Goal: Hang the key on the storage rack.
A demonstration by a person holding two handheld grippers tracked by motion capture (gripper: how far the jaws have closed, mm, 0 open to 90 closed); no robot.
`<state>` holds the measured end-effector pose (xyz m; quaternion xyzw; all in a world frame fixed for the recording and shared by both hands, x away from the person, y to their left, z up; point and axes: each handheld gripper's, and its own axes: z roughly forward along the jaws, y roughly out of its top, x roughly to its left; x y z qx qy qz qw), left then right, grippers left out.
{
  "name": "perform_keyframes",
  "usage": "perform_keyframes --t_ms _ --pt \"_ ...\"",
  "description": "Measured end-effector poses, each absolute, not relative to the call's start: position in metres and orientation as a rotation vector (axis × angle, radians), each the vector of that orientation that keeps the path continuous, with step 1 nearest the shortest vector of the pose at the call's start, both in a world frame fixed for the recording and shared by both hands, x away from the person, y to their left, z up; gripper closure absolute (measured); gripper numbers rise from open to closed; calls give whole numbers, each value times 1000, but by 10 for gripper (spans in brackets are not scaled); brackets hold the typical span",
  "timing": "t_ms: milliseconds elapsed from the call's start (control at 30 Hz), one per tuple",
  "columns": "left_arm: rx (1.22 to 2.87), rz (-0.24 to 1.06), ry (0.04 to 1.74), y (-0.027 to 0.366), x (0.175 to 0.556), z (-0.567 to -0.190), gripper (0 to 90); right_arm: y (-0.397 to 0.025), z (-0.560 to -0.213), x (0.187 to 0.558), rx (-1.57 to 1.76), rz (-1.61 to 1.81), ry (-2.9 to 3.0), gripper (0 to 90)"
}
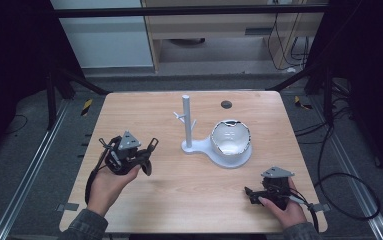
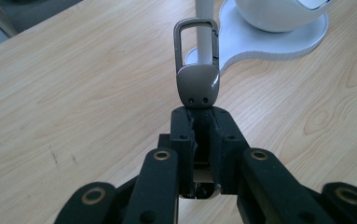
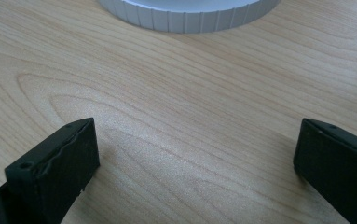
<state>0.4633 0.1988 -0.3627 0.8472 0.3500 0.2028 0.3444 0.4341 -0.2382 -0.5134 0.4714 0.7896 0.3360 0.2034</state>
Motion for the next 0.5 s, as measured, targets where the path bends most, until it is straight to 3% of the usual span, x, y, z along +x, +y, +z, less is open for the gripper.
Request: perform_keyframes --t_ms 500 --pt "2183 528 833 161 470 -350 805 -238 -513 434 1312 937 2204 4"
